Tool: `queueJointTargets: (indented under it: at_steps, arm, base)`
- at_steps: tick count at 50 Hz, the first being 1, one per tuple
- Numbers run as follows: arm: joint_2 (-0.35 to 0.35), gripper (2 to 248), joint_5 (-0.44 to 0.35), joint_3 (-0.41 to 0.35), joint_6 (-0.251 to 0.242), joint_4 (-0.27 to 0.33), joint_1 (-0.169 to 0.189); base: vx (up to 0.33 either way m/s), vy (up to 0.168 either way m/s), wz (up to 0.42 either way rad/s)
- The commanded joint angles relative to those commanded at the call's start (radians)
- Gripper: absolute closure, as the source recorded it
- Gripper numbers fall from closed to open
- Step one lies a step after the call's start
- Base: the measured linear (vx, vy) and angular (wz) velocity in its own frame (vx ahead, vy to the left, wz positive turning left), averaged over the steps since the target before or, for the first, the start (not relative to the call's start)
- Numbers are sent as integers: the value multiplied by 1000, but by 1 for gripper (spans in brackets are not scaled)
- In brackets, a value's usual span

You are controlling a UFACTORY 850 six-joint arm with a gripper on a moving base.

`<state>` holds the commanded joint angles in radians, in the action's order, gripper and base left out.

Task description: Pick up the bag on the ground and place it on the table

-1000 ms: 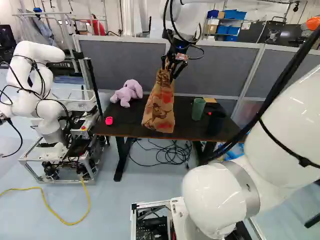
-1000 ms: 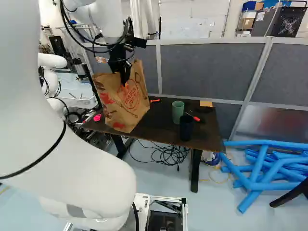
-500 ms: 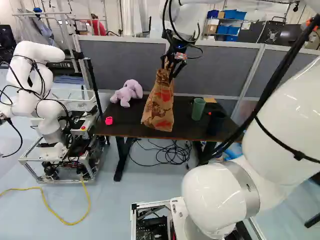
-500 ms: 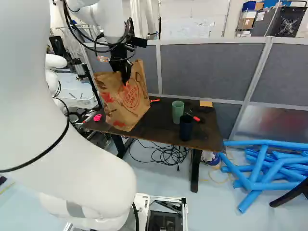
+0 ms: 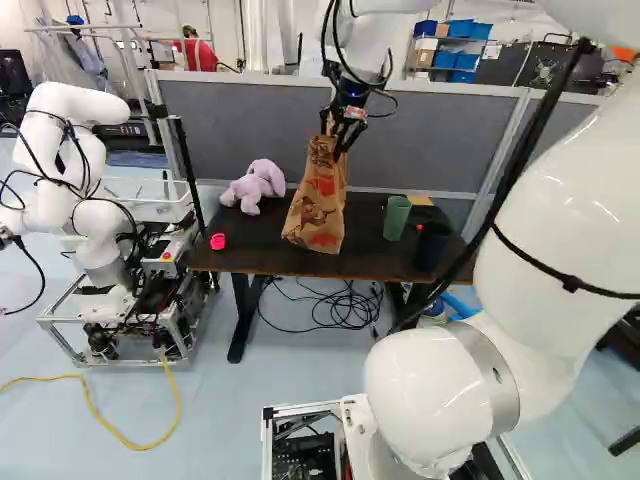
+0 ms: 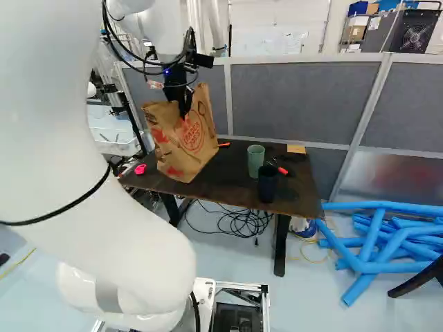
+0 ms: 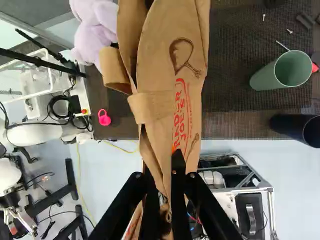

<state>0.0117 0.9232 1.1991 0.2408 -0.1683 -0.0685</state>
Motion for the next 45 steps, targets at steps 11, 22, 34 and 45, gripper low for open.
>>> queueJointTargets:
  at_steps: [11, 22, 34, 45]
  arm:
    - [-56, 225, -20, 26, 0, 0, 2]
    - [-111, 225, -48, 52, 0, 0, 3]
    - [-171, 225, -79, 82, 0, 0, 5]
    - [-211, 225, -107, 109, 0, 0, 6]
  base:
    - [0, 0, 0]
    - [0, 0, 0]
    - [0, 0, 0]
    - [0, 0, 0]
